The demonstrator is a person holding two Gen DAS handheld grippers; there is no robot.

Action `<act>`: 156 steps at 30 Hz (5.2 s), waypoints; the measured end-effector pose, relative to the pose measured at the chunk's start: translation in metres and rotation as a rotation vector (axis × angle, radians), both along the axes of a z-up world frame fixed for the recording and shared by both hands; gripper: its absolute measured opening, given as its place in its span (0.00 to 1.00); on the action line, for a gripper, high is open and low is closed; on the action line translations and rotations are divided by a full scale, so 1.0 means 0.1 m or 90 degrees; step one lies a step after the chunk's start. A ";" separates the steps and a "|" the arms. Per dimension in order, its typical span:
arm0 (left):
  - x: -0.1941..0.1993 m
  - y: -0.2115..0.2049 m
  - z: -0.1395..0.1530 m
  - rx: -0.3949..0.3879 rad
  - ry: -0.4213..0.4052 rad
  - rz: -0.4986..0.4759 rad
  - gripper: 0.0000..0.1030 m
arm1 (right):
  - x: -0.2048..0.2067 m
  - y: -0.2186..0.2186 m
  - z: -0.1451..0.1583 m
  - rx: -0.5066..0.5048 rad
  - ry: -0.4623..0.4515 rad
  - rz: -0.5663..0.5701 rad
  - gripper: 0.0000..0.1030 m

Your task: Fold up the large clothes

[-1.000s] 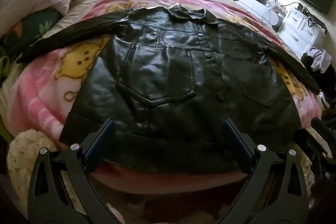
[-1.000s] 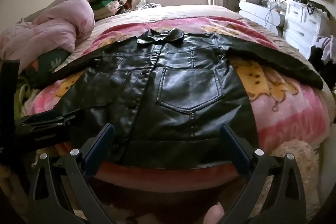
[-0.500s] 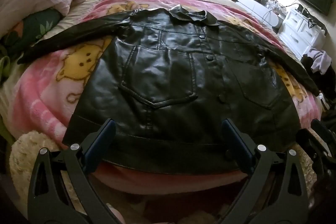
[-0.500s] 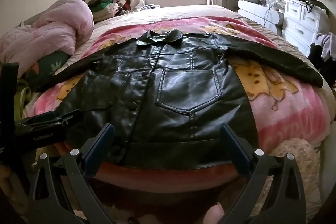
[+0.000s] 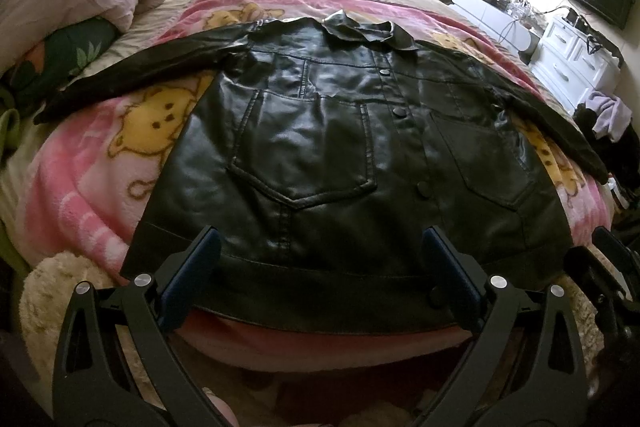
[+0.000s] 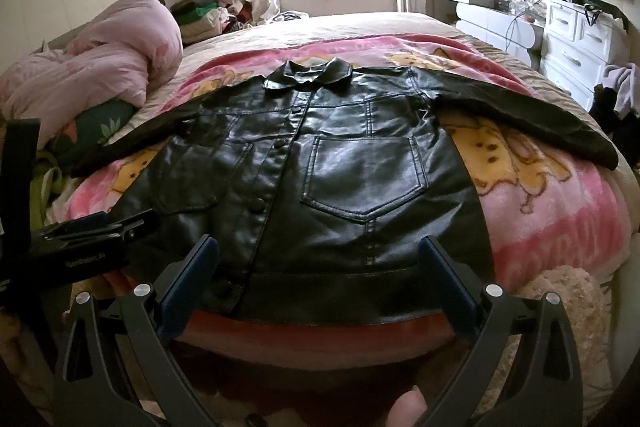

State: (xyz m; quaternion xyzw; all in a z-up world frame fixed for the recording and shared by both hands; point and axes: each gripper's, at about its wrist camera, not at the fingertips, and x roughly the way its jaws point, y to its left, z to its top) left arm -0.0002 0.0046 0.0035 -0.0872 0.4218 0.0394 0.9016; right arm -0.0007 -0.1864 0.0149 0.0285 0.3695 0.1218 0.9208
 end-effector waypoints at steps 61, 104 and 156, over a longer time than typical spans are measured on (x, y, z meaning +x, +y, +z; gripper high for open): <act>0.63 0.03 0.16 0.024 0.014 0.004 0.91 | 0.57 0.02 0.14 -0.015 -0.018 -0.010 0.96; 2.52 -0.32 0.05 0.048 0.051 -0.038 0.91 | 2.67 -1.02 -0.20 0.066 0.066 -0.231 0.96; 3.00 -1.16 0.24 0.082 0.041 -0.115 0.91 | 2.44 -3.28 0.08 0.330 -0.157 -0.416 0.10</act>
